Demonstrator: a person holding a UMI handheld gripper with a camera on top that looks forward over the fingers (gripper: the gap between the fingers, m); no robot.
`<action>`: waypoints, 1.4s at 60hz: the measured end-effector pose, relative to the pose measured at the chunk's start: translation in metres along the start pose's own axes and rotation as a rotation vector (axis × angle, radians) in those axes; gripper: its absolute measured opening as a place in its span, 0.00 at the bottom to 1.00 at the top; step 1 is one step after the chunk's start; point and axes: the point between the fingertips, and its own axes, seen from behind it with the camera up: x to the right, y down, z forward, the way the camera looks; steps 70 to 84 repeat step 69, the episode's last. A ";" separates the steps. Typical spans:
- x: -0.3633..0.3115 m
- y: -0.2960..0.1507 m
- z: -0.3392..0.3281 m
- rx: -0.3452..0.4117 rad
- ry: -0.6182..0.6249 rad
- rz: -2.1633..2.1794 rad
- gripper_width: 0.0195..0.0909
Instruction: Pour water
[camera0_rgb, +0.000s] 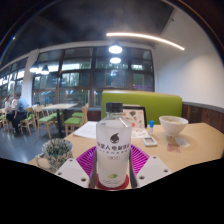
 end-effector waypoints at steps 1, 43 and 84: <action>-0.001 0.006 -0.003 -0.024 -0.003 -0.003 0.41; -0.001 -0.021 -0.112 -0.033 -0.071 0.080 0.89; -0.001 -0.046 -0.286 0.039 -0.099 0.014 0.90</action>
